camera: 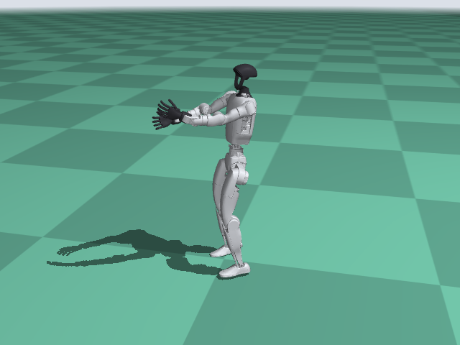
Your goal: Dance
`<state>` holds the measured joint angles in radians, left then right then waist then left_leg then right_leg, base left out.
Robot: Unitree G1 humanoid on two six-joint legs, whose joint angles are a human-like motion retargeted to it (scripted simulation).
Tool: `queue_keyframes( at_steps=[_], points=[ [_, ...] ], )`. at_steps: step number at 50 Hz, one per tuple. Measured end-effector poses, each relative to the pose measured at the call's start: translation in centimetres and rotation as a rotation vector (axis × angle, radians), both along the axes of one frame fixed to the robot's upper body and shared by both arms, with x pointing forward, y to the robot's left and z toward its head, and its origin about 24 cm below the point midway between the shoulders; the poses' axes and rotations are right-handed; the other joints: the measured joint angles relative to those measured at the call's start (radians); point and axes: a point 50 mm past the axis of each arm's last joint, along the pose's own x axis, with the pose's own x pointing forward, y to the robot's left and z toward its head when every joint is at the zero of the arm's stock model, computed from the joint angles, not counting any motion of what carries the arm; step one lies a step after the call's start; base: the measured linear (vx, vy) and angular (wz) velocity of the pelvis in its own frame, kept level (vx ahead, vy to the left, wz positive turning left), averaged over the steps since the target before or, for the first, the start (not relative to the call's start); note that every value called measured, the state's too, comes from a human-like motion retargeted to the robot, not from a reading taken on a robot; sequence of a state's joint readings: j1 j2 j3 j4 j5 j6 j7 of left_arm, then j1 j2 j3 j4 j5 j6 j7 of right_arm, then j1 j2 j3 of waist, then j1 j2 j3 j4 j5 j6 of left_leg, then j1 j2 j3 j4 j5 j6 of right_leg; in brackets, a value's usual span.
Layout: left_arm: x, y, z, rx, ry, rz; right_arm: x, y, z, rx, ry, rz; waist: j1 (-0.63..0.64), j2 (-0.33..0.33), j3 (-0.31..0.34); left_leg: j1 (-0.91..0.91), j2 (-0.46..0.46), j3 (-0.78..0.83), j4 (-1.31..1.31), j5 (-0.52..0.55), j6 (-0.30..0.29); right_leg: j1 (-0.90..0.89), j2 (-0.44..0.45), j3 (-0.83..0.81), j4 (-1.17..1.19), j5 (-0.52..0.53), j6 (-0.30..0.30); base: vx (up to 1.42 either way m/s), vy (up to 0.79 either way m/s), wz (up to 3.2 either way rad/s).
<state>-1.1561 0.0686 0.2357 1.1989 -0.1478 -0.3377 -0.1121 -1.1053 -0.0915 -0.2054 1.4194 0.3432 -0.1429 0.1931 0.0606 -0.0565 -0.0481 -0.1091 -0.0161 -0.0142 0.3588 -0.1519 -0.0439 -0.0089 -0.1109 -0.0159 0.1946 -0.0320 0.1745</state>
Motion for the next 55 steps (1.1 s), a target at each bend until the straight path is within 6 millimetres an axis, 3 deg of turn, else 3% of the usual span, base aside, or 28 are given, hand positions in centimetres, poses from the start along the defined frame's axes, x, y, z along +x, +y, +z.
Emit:
queue_keyframes(
  at_steps=[4,8,10,12,16,20,22,25,27,30,34,38,40,42,44,46,50,53,55],
  points=[
    [-1.6,1.8,3.5,0.307,-0.204,-0.137,0.3,-3.7,2.6,-0.326,-0.152,0.147,0.017,0.034,0.043,0.053,-0.008,0.024,-0.102,0.053,0.005,-0.021,-0.009,0.024,0.073,-0.028,0.022,-0.03,0.09,-0.03],
    [-7.2,3.3,6.4,0.46,-0.463,-0.276,-1.5,-6.1,4.2,-0.468,-0.32,0.248,0.033,0.052,0.077,0.102,-0.031,0.063,-0.195,0.103,0.021,-0.054,-0.017,0.028,0.169,-0.067,0.036,0.01,0.07,0.13],
    [-11.1,3.2,6.4,0.472,-0.577,-0.346,-3.7,-6.2,4.1,-0.459,-0.431,0.316,0.036,0.055,0.094,0.133,-0.046,0.073,-0.23,0.124,0.024,-0.067,-0.021,0.029,0.233,-0.092,0.037,0.21,0.08,0.11],
    [-15.2,3.0,5.2,0.43,-0.631,-0.384,-6.8,-6.0,2.8,-0.396,-0.502,0.356,0.053,0.061,0.079,0.165,-0.056,0.083,-0.263,0.133,0.028,-0.07,-0.006,0.041,0.282,-0.108,0.027,0.24,0.06,-0.22],
    [-20.5,1.0,4.8,0.338,-0.747,-0.39,-10.9,-3.0,1.2,-0.223,-0.582,0.373,0.096,0.056,0.094,0.199,-0.088,0.111,-0.29,0.119,0.026,-0.125,0.006,0.071,0.428,-0.149,0.002,0.17,0.07,-0.43],
    [-22.0,-0.6,5.8,0.305,-0.808,-0.45,-12.1,0.0,0.6,-0.134,-0.556,0.488,0.091,0.062,0.054,0.211,-0.081,0.116,-0.295,0.108,0.025,-0.123,0.02,0.059,0.435,-0.14,-0.031,0.01,0.07,-0.22],
    [-21.2,-1.5,6.2,0.286,-0.78,-0.482,-11.8,1.0,1.3,-0.097,-0.554,0.538,0.082,0.051,0.031,0.195,-0.084,0.109,-0.289,0.104,0.036,-0.12,0.013,0.057,0.395,-0.127,-0.027,-0.1,0.01,-0.09],
    [-18.0,-1.2,6.9,0.365,-0.698,-0.454,-10.3,-0.4,2.9,-0.113,-0.545,0.529,0.064,0.033,-0.004,0.152,-0.075,0.09,-0.277,0.098,0.046,-0.116,0.005,0.064,0.303,-0.108,0.001,-0.13,-0.1,-0.03],
    [-14.6,1.5,7.1,0.405,-0.588,-0.302,-9.2,-2.9,3.9,-0.125,-0.526,0.434,0.04,0.026,-0.017,0.131,-0.054,0.085,-0.259,0.092,0.046,-0.099,0.004,0.065,0.235,-0.088,0.016,-0.02,-0.15,-0.02],
    [-10.8,8.2,6.8,0.273,-0.425,0.025,-8.1,-7.5,4.9,-0.058,-0.505,0.21,-0.011,0.03,-0.031,0.11,-0.02,0.066,-0.219,0.077,0.048,-0.06,0.005,0.063,0.146,-0.054,0.028,0.03,-0.11,0.14],
    [-8.9,17.3,5.1,-0.32,-0.348,0.367,-8.1,-14.8,5.8,0.273,-0.571,-0.221,-0.05,0.036,-0.053,0.06,-0.009,0.019,-0.13,0.04,0.055,-0.007,-0.009,0.021,0.043,-0.02,0.024,-0.03,-0.05,0.44],
    [-10.2,26.0,3.0,-0.889,-0.478,0.557,-11.3,-23.7,5.8,0.629,-0.772,-0.715,-0.029,0.026,-0.05,0.039,-0.015,-0.017,-0.039,-0.007,0.057,0.053,-0.008,-0.026,-0.029,0.003,-0.001,0.05,-0.04,0.26],
    [-12.5,30.2,1.7,-1.044,-0.569,0.707,-13.7,-27.6,5.0,0.743,-0.852,-0.95,-0.018,0.021,-0.043,0.023,-0.016,-0.031,0.013,-0.031,0.055,0.083,-0.003,-0.04,-0.059,0.008,-0.012,0.03,-0.02,0.05],
    [-15.8,34.0,0.2,-1.084,-0.634,0.866,-16.0,-30.7,3.8,0.805,-0.896,-1.121,-0.029,0.016,-0.038,-0.004,-0.016,-0.05,0.077,-0.06,0.047,0.101,0.004,-0.045,-0.081,0.011,-0.021,0.02,-0.04,0.34],
    [-21.0,38.0,-1.6,-1.07,-0.671,1.047,-19.1,-33.8,2.1,0.872,-0.928,-1.268,-0.053,0.013,-0.031,-0.047,-0.016,-0.083,0.16,-0.098,0.032,0.115,0.014,-0.053,-0.099,0.005,-0.028,-0.01,-0.07,0.52],
    [-26.2,40.4,-3.9,-1.045,-0.655,1.187,-22.4,-36.0,0.3,0.914,-0.958,-1.364,-0.072,0.014,-0.023,-0.083,-0.011,-0.102,0.221,-0.125,0.019,0.112,0.022,-0.055,-0.101,-0.004,-0.028,-0.06,-0.07,0.43],
    [-35.6,41.2,-9.3,-1.143,-0.593,1.566,-29.2,-37.6,-4.3,0.968,-0.971,-1.611,-0.079,0.016,-0.012,-0.115,0.001,-0.113,0.264,-0.149,0.007,0.094,0.028,-0.049,-0.089,-0.018,-0.017,-0.05,-0.06,0.09],
    [-39.3,39.9,-12.0,-1.368,-0.753,1.823,-32.8,-36.9,-7.4,1.109,-0.928,-1.908,-0.068,0.003,-0.011,-0.1,-0.012,-0.123,0.228,-0.133,0.006,0.084,0.024,-0.042,-0.082,-0.02,-0.02,-0.01,-0.04,-0.05],
    [-40.5,39.3,-12.6,-1.496,-0.914,1.905,-34.1,-36.6,-8.0,1.186,-0.971,-2.054,-0.056,0.001,-0.003,-0.074,-0.011,-0.12,0.19,-0.116,0.006,0.087,0.024,-0.035,-0.076,-0.019,-0.019,0.01,-0.06,-0.15]
  ],
)
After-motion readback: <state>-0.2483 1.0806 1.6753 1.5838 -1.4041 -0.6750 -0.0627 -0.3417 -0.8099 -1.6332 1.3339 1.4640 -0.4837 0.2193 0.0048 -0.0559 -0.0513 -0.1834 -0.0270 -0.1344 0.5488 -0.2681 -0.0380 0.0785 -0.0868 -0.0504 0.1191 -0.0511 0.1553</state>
